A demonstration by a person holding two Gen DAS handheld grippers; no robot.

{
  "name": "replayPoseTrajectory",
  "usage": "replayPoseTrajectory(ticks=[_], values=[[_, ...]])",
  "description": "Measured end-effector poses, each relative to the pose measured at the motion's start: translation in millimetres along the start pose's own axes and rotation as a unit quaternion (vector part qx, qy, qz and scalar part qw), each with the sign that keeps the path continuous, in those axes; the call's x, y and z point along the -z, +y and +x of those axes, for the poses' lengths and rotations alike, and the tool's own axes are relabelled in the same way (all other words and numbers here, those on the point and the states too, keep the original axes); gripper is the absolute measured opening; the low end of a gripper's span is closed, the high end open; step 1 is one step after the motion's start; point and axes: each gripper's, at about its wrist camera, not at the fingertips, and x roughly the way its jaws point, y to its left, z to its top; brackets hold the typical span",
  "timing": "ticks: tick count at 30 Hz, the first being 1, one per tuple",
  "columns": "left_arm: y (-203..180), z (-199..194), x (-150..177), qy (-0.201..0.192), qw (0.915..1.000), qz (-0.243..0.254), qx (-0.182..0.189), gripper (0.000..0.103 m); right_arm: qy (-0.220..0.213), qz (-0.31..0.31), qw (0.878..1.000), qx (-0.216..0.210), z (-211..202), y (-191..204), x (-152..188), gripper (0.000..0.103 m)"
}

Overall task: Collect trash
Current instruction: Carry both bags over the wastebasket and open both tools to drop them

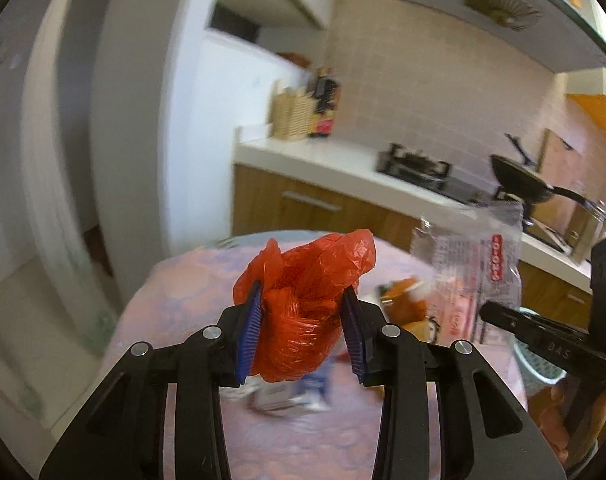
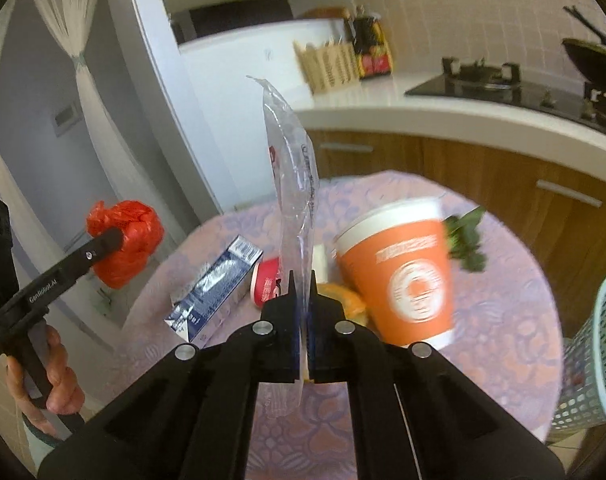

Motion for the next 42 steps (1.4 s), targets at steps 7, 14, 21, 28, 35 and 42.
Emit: replayPoseTrajectory(ticks=[7,14,21,28,35,42], values=[[-87.9,2.8,-10.6,-0.011,0.9970,0.057,0.052,0.035,-0.045,0.038,0.998,0.035,-56.1,-57.1,-8.2,0.001],[-181.6,42.9,-8.0,0.012,0.9879,0.096,0.121,0.035,-0.071,0.073,0.990,0.101,-103.7,-137.9,-5.1,0.001],[-291.1,101.7,7.2,0.053,0.9732,0.135,0.178,0.035,-0.086,0.136,0.973,0.165,-140.8,-230.1,14.7,0.001],[-375.9,158.7,30.6,0.100,0.9601,0.151,0.214,0.035,-0.070,0.193,0.953,0.221,-158.8,-319.0,49.2,0.001],[-444.0,200.9,59.7,0.142,0.9458,0.183,0.228,0.035,-0.024,0.251,0.936,0.246,-149.2,-376.2,77.7,0.001],[-480.9,230.8,83.9,0.179,0.9377,0.203,0.217,0.037,0.013,0.299,0.919,0.257,-142.9,-417.0,100.1,0.001]])
